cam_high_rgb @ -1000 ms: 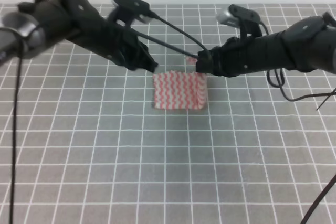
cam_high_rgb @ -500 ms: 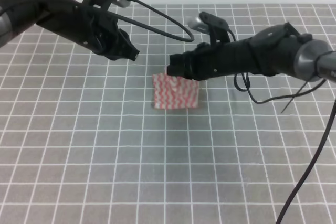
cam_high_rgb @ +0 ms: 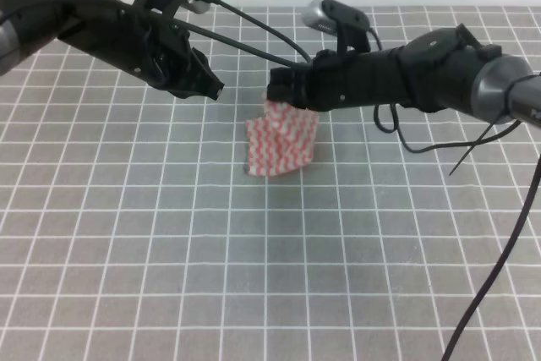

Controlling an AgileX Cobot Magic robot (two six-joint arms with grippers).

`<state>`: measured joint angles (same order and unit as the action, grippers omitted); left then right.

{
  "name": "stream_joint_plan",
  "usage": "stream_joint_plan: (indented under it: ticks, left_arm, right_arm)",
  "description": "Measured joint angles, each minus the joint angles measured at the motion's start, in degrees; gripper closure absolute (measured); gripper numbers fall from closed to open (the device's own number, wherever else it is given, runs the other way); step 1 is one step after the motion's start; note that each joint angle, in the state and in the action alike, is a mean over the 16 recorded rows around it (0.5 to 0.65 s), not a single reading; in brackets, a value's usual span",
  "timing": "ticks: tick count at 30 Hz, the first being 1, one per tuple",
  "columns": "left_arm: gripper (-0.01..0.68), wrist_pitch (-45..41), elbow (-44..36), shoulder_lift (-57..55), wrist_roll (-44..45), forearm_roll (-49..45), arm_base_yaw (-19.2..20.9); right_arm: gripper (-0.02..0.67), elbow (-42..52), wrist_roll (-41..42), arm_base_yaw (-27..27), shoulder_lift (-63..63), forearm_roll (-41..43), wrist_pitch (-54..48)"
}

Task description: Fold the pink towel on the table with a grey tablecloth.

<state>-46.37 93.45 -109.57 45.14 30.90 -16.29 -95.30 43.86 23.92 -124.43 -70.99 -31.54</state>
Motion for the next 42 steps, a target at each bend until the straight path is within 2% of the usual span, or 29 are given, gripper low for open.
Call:
stream_joint_plan:
  ticks: [13, 25, 29, 33, 42]
  left_arm:
    - [0.672, -0.47, 0.00, 0.03, 0.23, -0.02, 0.00]
    - [0.672, -0.53, 0.01, 0.00, 0.55, -0.09, 0.00]
    - [0.672, -0.48, -0.01, 0.09, 0.60, -0.01, 0.01]
    - [0.672, -0.41, -0.02, 0.12, 0.60, 0.13, 0.01]
    - [0.672, -0.75, -0.02, -0.09, 1.06, 1.66, 0.01]
  right_arm:
    - [0.656, -0.02, 0.00, 1.84, -2.93, 1.05, -6.12]
    - [0.412, -1.32, -0.07, 1.50, -3.17, 3.29, -8.59]
    - [0.372, -2.84, -0.06, 0.86, -3.12, 3.87, -8.77]
    - [0.432, -4.36, 0.28, 0.24, -3.56, 4.23, -8.10]
    - [0.619, -6.23, 1.13, -0.54, -6.90, 4.76, -5.88]
